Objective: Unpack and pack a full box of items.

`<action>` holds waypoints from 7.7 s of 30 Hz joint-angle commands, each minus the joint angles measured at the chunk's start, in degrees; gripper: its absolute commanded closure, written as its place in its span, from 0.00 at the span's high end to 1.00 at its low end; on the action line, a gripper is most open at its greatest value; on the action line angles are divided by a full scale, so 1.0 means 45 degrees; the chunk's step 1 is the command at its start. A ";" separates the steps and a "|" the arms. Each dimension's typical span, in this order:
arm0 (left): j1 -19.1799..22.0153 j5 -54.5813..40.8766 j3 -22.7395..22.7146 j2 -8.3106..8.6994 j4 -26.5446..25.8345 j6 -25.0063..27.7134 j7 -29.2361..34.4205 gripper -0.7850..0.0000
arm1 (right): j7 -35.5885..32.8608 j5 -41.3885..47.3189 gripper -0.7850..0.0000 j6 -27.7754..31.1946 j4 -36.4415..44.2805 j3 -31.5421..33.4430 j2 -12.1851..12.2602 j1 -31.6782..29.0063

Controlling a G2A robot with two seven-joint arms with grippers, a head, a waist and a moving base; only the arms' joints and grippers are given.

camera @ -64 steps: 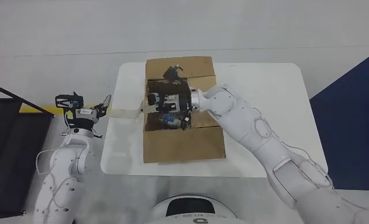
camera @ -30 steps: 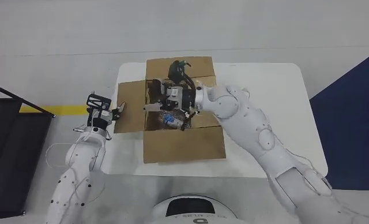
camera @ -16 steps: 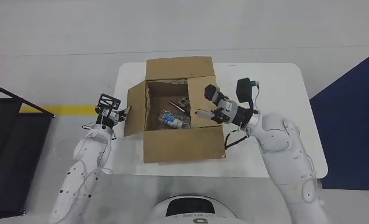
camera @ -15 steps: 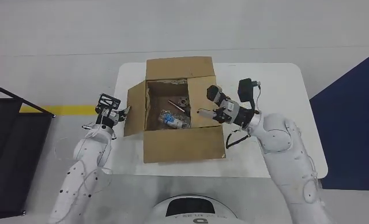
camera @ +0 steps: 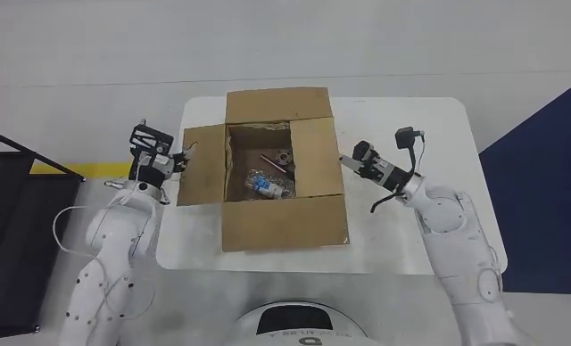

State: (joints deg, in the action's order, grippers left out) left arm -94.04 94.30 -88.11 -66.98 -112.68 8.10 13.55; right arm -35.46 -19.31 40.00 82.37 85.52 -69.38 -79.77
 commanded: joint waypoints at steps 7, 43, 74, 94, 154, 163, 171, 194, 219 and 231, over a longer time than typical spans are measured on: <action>0.1107 0.1234 0.2558 -0.0144 -0.0366 0.1187 0.1315 1.00 | -0.1273 0.1734 1.00 0.0825 -0.1566 -0.0631 0.0079 0.0574; 0.5581 0.1346 0.7941 -0.1596 0.3888 -0.1193 -0.1751 1.00 | -0.3361 0.8556 1.00 0.3047 -0.3664 -0.1800 0.1084 0.1277; 0.6242 0.0559 0.7399 -0.2650 0.3863 -0.2861 -0.1797 1.00 | -0.0905 0.6461 1.00 0.4001 0.0046 0.2611 0.2929 -0.1132; 0.0956 -0.2583 -0.1348 -0.1513 0.1569 -0.1646 -0.3261 1.00 | -0.2359 0.1045 1.00 -0.1894 0.0276 -0.2698 0.2323 0.2667; 0.1219 -0.2335 -0.0461 -0.1468 0.4029 -0.0061 -0.2996 1.00 | -0.1527 -0.4208 0.52 -0.3906 -0.8890 -1.4995 -0.4091 1.0383; 0.1219 -0.2335 -0.0461 -0.1468 0.4029 -0.0061 -0.2996 1.00 | -0.0812 -0.4110 0.00 -0.3465 -1.0197 -1.4542 -0.4513 1.1010; 0.1219 -0.2335 -0.0461 -0.1468 0.4029 -0.0061 -0.2996 1.00 | -0.0503 -0.4140 0.00 -0.2134 -0.9254 -1.3583 -0.3811 1.0927; 0.1219 -0.2335 -0.0461 -0.1468 0.4029 -0.0061 -0.2996 1.00 | 0.3067 -0.7757 0.00 0.0573 0.3921 -0.5387 0.0500 0.3432; 0.1219 -0.2335 -0.0461 -0.1468 0.4029 -0.0061 -0.2996 1.00 | 0.3306 -0.2723 0.00 -0.1081 0.2876 0.4640 0.1757 -0.3242; 0.1219 -0.2335 -0.0461 -0.1468 0.4029 -0.0061 -0.2996 1.00 | -0.2031 -0.1791 0.00 -0.4923 0.0400 0.5612 0.2219 -0.2428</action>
State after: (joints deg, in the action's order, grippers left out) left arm -88.55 83.79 -90.19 -73.58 -94.56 7.82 0.06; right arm -43.34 -26.87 18.94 84.91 111.12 -59.48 -91.30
